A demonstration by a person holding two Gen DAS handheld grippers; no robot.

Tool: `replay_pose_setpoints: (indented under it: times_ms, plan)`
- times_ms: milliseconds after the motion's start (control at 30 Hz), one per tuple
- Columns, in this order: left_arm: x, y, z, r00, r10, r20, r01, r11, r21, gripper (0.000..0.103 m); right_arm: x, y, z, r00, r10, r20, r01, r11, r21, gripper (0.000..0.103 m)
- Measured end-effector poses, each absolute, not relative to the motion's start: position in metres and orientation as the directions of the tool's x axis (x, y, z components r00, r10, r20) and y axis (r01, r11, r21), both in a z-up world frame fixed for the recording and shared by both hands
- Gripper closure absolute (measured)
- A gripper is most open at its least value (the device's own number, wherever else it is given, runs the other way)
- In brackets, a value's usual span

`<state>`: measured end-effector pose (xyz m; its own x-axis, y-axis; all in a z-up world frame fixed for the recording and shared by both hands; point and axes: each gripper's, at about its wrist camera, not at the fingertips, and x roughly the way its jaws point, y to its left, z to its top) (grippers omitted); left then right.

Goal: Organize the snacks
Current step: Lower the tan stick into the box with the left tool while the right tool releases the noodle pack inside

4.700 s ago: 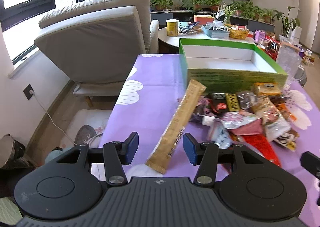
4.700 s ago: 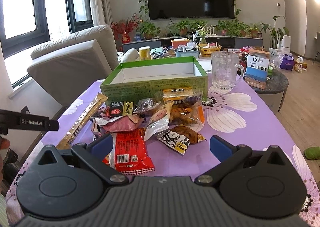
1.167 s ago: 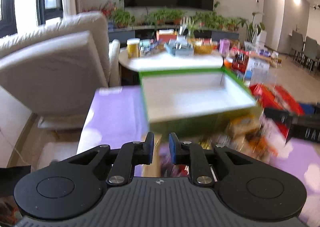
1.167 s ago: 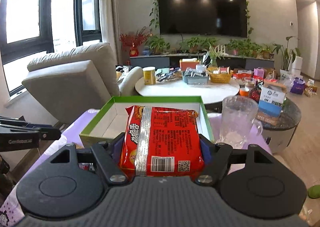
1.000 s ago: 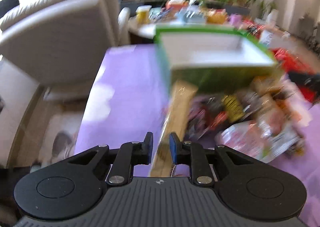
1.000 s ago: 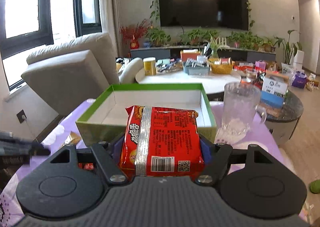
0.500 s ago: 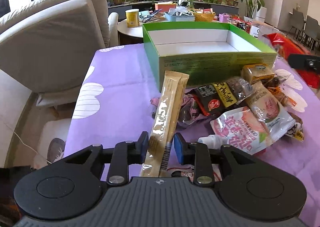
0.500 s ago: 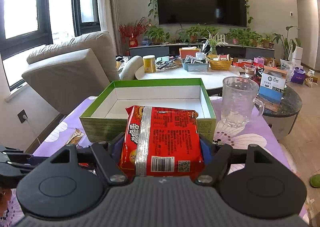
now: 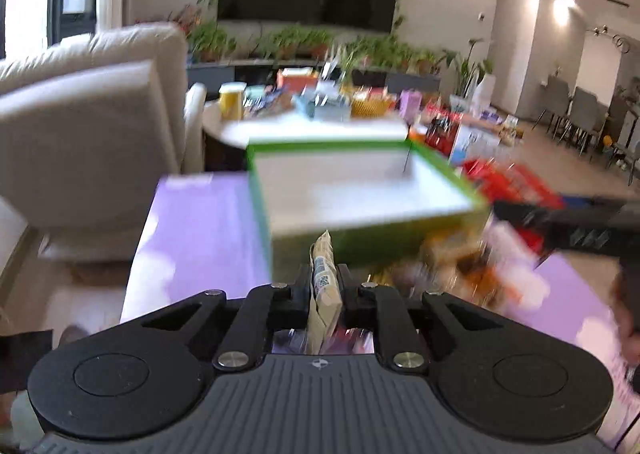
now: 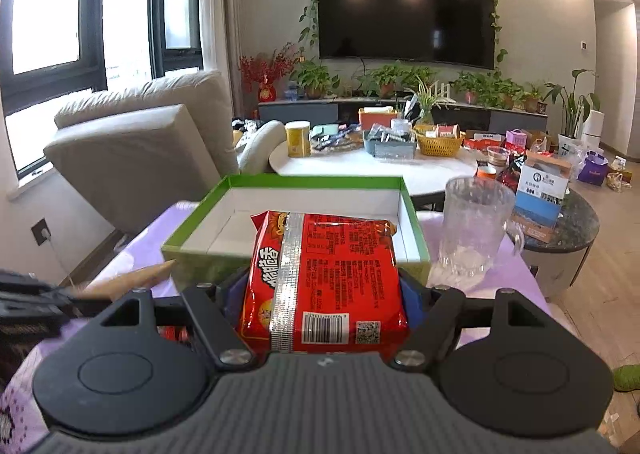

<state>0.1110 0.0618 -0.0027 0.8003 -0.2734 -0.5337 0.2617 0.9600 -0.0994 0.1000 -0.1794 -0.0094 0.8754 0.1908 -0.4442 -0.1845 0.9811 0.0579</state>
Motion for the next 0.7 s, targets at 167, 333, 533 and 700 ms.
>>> replay_pose_setpoints:
  times_ms: [167, 333, 533, 700]
  plan:
    - [0.155, 0.037, 0.015, 0.827, -0.248, -0.504, 0.253, 0.966, -0.061, 0.092, 0.134, -0.179, -0.004, 0.876, 0.183, -0.447, -0.172, 0.983, 0.066, 0.057]
    - [0.206, 0.022, 0.016, 0.834, -0.237, -0.499, 0.238, 0.969, -0.062, 0.092, 0.17, -0.182, -0.007, 0.872, 0.168, -0.459, -0.154, 0.986, 0.066, 0.057]
    - [0.269, 0.007, -0.012, 0.814, -0.209, -0.541, 0.216, 0.975, -0.05, 0.092, 0.213, -0.179, -0.025, 0.856, 0.152, -0.494, -0.148, 0.988, 0.048, 0.057]
    - [0.299, -0.002, -0.048, 0.767, -0.168, -0.619, 0.202, 0.979, -0.016, 0.091, 0.24, -0.18, -0.043, 0.84, 0.132, -0.526, -0.132, 0.99, 0.038, 0.057]
